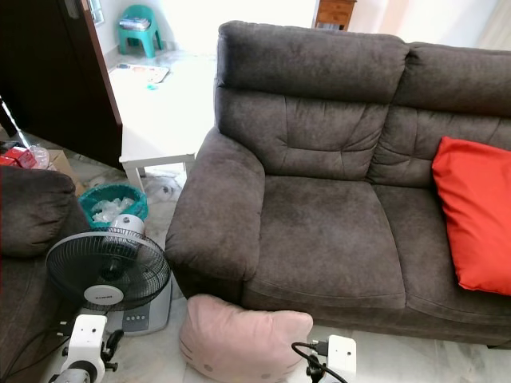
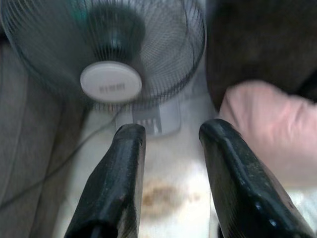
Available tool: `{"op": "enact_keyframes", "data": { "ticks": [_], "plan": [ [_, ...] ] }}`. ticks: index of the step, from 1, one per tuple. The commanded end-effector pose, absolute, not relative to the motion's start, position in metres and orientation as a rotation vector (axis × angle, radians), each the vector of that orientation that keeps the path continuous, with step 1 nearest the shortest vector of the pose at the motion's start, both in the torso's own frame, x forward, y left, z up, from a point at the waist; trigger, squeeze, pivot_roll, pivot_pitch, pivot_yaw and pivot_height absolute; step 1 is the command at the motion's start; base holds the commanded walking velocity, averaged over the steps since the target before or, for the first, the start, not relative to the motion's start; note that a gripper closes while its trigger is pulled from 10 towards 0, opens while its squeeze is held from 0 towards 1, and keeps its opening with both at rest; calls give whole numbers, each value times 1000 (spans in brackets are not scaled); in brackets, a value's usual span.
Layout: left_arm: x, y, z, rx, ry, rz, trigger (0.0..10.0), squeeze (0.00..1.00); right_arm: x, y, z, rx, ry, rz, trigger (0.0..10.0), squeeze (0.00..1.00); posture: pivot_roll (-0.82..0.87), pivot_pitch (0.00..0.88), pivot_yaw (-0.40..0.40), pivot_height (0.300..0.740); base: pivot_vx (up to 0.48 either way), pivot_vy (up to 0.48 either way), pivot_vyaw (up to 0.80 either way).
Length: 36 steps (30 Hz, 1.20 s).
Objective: Move the pillow to the sofa from floor
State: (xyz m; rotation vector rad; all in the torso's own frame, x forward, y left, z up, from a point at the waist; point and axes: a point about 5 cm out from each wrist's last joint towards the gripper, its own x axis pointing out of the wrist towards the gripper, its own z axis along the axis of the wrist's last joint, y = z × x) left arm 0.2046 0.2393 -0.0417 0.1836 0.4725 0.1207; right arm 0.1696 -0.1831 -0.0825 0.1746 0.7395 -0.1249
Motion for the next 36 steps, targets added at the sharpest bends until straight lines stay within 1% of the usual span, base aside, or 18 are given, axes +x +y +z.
{"op": "enact_keyframes", "data": {
  "ticks": [1, 2, 3, 5, 6, 14, 19, 20, 24, 31, 36],
  "plan": [
    [217, 234, -30, 179, 362, 139, 10000, 0, 189, -190, -69, 174, 617, -133, 10000, 0, 133, 7, -79, 740, 0, 0, 0],
    [217, 234, -30, 179, 362, 139, 10000, 0, 189, -190, -69, 174, 617, -133, 10000, 0, 133, 7, -79, 740, 0, 0, 0],
    [248, 219, -1, 188, 190, 124, 10000, 0, 227, -195, -40, 158, 429, -113, 10000, 0, 133, 7, -79, 740, 0, 0, 0],
    [274, 205, 34, 199, 13, 124, 10000, 0, 259, -199, -7, 145, 250, -93, 10000, 0, 127, 6, -80, 740, 0, 0, 0],
    [274, 205, 34, 199, 13, 124, 10000, 0, 259, -199, -7, 145, 250, -93, 10000, 0, 127, 6, -80, 740, 0, 0, 0],
    [281, 199, 67, 266, -164, 91, 10000, 0, 274, -190, 14, 129, 123, -38, 10000, 0, 135, 5, -85, 740, 0, 0, 0],
    [279, 199, 77, 283, -216, 84, 10000, 0, 272, -191, 18, 124, 85, -34, 10000, 0, 139, 2, -84, 740, 0, 0, 0],
    [275, 198, 85, 284, -232, 92, 10000, 0, 266, -194, 19, 120, 70, -31, 10000, 0, 140, 0, -84, 740, 0, 0, 0],
    [269, 195, 87, 276, -217, 95, 10000, 0, 258, -197, 15, 117, 81, -32, 10000, 0, 132, 0, -81, 740, 0, 0, 0],
    [271, 190, 84, 266, -191, 77, 10000, 0, 257, -195, 12, 124, 105, -39, 10000, 0, 131, 0, -79, 740, 0, 0, 0],
    [271, 190, 86, 264, -184, 75, 10000, 0, 259, -191, 12, 132, 111, -34, 10000, 0, 136, 0, -80, 740, 263, 0, 0]
  ]
}}
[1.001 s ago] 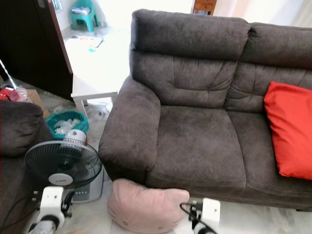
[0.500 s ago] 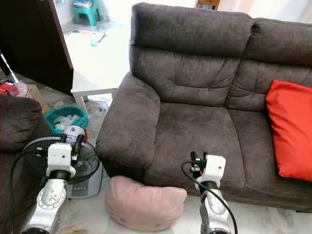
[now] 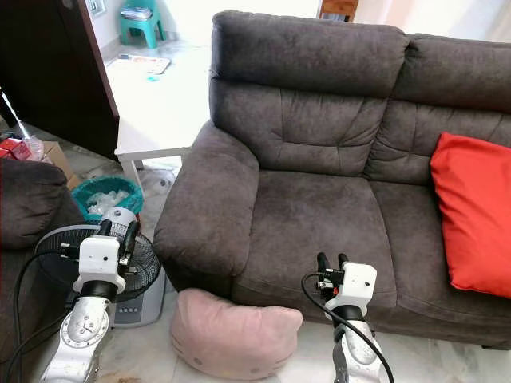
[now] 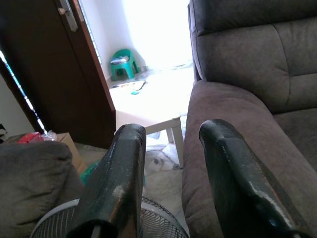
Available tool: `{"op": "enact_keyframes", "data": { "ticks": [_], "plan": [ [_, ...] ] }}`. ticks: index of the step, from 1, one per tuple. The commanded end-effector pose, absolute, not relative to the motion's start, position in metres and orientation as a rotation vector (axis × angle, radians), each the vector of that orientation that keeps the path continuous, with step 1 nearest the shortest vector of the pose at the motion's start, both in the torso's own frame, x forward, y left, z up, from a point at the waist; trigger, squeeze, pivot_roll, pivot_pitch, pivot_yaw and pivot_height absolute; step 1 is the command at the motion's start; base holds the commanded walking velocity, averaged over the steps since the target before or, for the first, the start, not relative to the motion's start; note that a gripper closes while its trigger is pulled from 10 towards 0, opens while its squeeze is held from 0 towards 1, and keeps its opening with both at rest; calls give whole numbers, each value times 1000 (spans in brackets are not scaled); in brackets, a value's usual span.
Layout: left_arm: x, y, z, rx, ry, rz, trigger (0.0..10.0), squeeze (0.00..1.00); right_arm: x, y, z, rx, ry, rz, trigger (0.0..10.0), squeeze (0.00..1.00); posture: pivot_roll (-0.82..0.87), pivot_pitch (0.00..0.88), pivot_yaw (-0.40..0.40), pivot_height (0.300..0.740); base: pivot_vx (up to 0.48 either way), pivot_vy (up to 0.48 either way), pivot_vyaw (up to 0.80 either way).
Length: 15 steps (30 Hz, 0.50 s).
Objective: Move the pillow to the sofa from floor
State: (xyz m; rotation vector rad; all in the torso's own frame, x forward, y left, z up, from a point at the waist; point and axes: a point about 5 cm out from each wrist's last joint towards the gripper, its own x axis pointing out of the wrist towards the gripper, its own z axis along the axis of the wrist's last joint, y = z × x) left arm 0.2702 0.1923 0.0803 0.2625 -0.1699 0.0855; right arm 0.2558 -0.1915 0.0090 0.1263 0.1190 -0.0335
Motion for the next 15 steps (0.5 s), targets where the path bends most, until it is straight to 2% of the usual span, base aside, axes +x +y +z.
{"op": "enact_keyframes", "data": {
  "ticks": [1, 15],
  "plan": [
    [271, 190, 86, 265, -182, 75, 10000, 0, 259, -191, 13, 134, 110, -33, 10000, 0, 138, 0, -80, 740, 296, 0, 0],
    [274, 192, 92, 275, -160, 60, 10000, 0, 262, -181, 13, 163, 117, -40, 10000, 0, 143, 1, -48, 740, 305, 0, 0]
  ]
}}
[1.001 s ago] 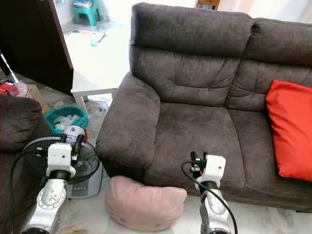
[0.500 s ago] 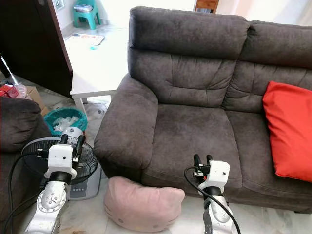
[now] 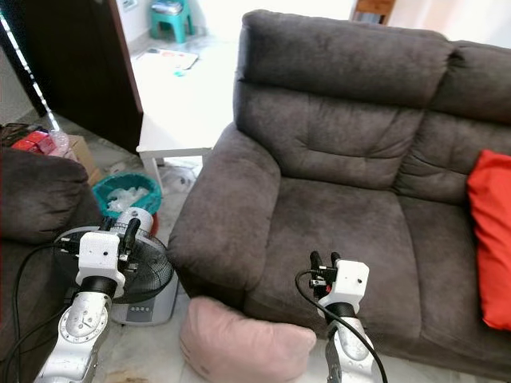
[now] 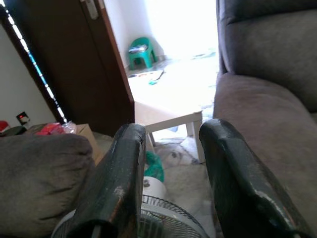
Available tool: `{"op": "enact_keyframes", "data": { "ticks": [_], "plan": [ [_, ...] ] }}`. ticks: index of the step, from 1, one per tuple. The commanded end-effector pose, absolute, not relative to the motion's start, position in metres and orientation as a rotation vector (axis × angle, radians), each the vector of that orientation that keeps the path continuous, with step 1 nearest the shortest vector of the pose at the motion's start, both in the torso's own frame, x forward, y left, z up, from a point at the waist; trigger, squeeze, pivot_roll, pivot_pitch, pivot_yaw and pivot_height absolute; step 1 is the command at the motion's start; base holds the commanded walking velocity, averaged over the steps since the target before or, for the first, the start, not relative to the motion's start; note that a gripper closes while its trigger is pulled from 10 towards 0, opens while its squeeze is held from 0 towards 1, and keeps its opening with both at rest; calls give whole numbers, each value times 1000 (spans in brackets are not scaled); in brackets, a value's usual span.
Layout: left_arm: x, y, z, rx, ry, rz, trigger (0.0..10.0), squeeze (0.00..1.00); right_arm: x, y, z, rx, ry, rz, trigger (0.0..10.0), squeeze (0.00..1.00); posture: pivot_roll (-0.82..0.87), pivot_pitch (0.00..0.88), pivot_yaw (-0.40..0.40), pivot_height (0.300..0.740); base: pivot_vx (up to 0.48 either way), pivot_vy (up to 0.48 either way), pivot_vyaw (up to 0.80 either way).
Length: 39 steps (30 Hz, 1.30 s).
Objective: Move the pillow to the sofa from floor
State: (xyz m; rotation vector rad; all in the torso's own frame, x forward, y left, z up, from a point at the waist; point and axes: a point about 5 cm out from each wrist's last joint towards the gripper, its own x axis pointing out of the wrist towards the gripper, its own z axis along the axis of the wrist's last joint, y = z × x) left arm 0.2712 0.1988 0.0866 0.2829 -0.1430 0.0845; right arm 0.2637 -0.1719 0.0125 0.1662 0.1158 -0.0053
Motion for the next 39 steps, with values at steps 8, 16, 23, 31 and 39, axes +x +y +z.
{"op": "enact_keyframes", "data": {
  "ticks": [8, 16, 23, 31, 39],
  "plan": [
    [276, 191, 93, 278, -149, 51, 10000, 0, 259, -182, 10, 164, 125, -48, 10000, 0, 140, 8, -47, 740, 316, 0, 0],
    [271, 184, 84, 278, -108, -16, 10000, 0, 260, -182, 10, 158, 138, -43, 10000, 0, 152, 17, -61, 740, 111, 0, 0],
    [268, 183, 85, 271, -121, -9, 10000, 0, 263, -182, 17, 159, 96, -35, 10000, 0, 150, 23, -65, 740, 0, 0, 0],
    [269, 181, 86, 265, -123, -12, 10000, 0, 262, -184, 18, 156, 91, -43, 10000, 0, 143, 25, -67, 740, 0, 0, 0],
    [269, 180, 87, 265, -132, -16, 10000, 0, 262, -184, 19, 152, 89, -44, 10000, 0, 145, 28, -63, 740, 0, 0, 0]
  ]
}}
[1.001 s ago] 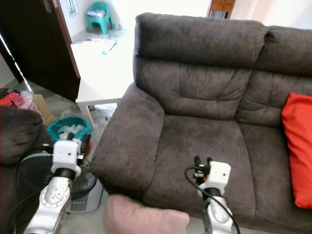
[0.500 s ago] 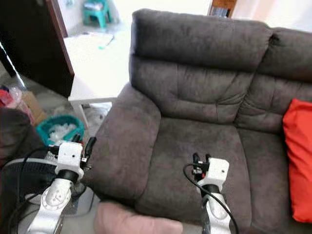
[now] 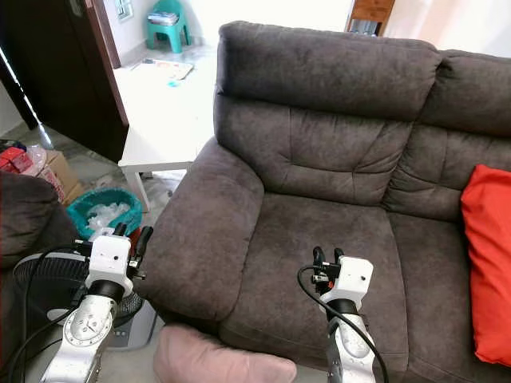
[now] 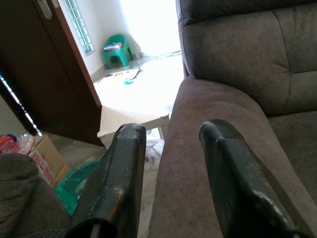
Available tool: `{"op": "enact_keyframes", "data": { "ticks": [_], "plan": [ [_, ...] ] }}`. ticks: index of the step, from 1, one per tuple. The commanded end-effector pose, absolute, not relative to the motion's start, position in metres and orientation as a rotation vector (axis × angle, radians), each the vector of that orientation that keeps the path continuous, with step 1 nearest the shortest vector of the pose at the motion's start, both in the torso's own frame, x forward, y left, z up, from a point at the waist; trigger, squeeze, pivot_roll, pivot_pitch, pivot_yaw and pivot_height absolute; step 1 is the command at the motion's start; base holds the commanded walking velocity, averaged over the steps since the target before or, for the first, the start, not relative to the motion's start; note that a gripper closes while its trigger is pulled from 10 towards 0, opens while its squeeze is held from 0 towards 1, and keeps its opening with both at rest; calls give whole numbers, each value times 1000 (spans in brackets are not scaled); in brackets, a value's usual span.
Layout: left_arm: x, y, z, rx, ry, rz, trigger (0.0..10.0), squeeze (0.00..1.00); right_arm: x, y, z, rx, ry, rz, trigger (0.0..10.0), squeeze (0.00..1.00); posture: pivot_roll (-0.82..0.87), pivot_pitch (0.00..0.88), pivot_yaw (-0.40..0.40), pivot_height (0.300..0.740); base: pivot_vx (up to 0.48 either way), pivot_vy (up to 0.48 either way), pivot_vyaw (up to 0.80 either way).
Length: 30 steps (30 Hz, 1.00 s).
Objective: Move the pillow to the sofa from floor
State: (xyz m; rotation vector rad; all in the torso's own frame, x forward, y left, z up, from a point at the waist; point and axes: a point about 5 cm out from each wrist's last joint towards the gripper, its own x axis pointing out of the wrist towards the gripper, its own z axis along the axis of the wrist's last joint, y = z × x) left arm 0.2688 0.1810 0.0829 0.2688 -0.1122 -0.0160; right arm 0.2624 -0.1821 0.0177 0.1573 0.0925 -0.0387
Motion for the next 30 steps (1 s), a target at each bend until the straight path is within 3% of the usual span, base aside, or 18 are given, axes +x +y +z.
{"op": "enact_keyframes", "data": {
  "ticks": [1, 30],
  "plan": [
    [269, 180, 87, 264, -134, -16, 10000, 0, 262, -184, 19, 152, 88, -43, 10000, 0, 145, 28, -63, 740, 0, 0, 0],
    [267, 178, 83, 213, -124, 11, 10000, 0, 268, -184, 25, 100, 99, -4, 10000, 0, 132, 1, -76, 740, 0, 0, 0]
  ]
}}
